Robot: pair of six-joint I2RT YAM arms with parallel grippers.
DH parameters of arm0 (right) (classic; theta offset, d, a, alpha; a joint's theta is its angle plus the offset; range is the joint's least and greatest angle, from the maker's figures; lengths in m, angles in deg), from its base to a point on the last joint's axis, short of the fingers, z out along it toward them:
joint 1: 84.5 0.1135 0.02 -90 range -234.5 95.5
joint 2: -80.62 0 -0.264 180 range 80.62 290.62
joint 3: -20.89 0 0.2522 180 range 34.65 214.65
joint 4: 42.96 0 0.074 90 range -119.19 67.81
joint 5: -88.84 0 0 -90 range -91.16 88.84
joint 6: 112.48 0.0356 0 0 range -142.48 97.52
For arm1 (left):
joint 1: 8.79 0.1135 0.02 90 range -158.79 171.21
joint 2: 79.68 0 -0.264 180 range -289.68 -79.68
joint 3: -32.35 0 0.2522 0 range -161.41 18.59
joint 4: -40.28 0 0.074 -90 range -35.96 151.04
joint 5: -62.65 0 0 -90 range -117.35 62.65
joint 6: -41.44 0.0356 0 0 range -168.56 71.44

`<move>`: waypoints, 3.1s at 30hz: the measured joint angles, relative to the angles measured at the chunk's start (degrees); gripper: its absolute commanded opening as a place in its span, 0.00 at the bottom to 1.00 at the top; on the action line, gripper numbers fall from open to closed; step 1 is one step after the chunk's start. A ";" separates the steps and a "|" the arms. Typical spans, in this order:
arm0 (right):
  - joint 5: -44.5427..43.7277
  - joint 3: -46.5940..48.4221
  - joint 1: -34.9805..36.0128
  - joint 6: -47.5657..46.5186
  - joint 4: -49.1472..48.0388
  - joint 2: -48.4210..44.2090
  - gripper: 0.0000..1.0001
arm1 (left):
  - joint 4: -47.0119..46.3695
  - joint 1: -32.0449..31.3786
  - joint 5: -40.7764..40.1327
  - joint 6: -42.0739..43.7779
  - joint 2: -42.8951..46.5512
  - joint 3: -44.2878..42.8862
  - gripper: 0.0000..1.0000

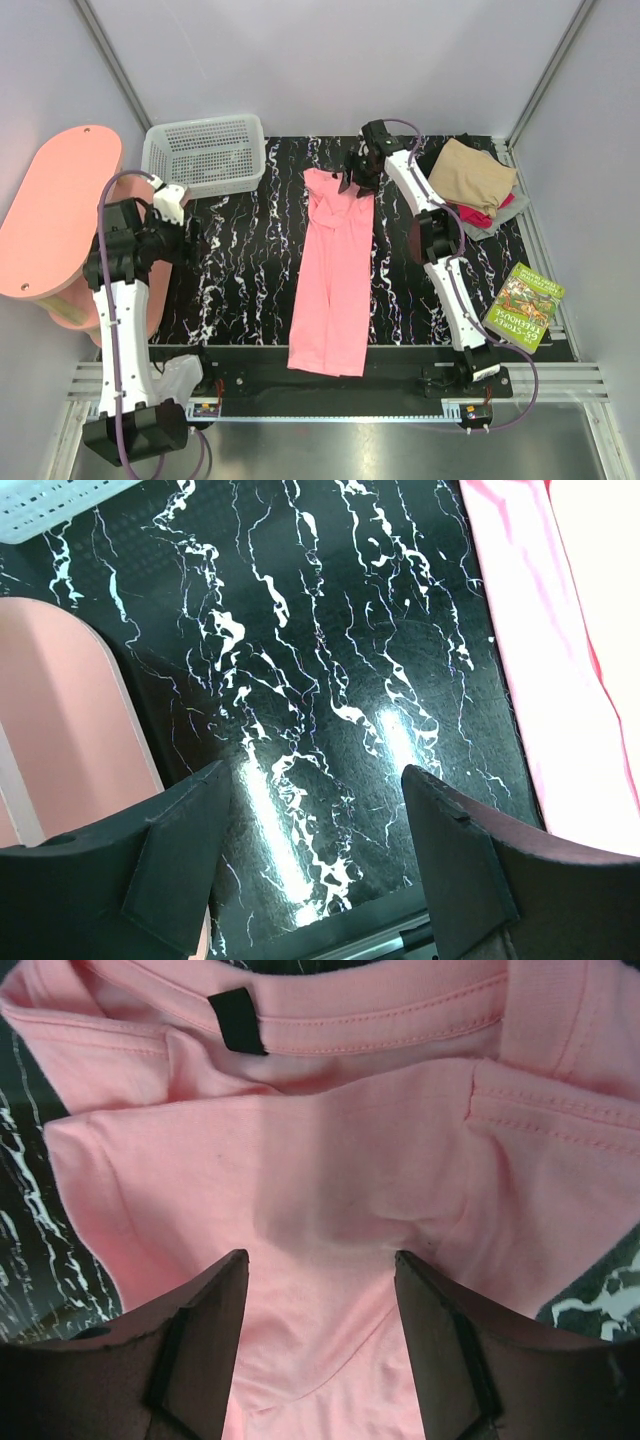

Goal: Fold and stack the t-shirts
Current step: Grab the bottom of the folded rectangular tshirt with right arm

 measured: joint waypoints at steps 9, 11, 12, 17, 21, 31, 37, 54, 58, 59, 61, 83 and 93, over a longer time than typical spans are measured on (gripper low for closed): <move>7.78 3.72 -1.68 -0.02 -5.68 3.10 0.72 | 0.42 0.00 -0.35 -0.04 -4.09 -0.48 0.74; 8.63 3.48 -2.16 -0.07 -8.35 3.28 0.72 | 0.59 0.00 -0.66 -0.04 -4.55 -0.48 0.74; 8.90 3.21 -2.45 -0.20 -9.60 3.28 0.72 | 0.68 0.00 -0.87 -0.04 -4.83 -0.46 0.73; 8.39 2.95 -4.11 -1.86 -13.14 3.08 0.74 | 0.87 0.00 -1.38 -0.13 -6.86 -0.50 0.73; 6.29 -1.22 -4.46 -3.52 -13.27 -0.87 0.75 | 1.01 -0.02 -1.31 -0.50 -7.52 -0.79 0.73; -0.63 -26.80 5.44 -5.07 -12.20 -28.98 0.71 | 1.20 -0.02 -1.25 -1.31 -3.56 -2.08 0.73; -4.31 -40.81 12.28 -4.50 -12.70 -31.58 0.70 | 1.49 -0.02 -0.92 -1.33 -2.99 -2.73 0.73; -12.13 -37.66 12.90 -3.80 -7.08 -21.16 0.72 | 2.16 -0.02 0.04 -1.29 -3.13 -4.04 0.74; -11.89 -29.11 12.46 -3.91 -4.74 -16.37 0.73 | 2.21 -0.02 0.24 -1.29 -3.74 -4.20 0.74; -11.82 -27.04 12.17 -3.93 -4.50 -15.17 0.72 | 2.19 -0.02 0.31 -1.29 -3.91 -4.20 0.74; -11.69 -22.56 11.45 -3.98 -3.91 -12.72 0.73 | 2.16 -0.02 0.50 -1.29 -4.59 -4.20 0.74; -5.44 -18.69 8.72 -5.99 -4.68 -13.18 1.00 | 1.62 -2.58 1.11 -2.12 -7.17 -2.51 0.77; -28.94 -56.17 34.86 -14.16 -10.43 -50.25 1.00 | 1.66 -2.62 1.22 -3.41 -1.33 -2.58 0.77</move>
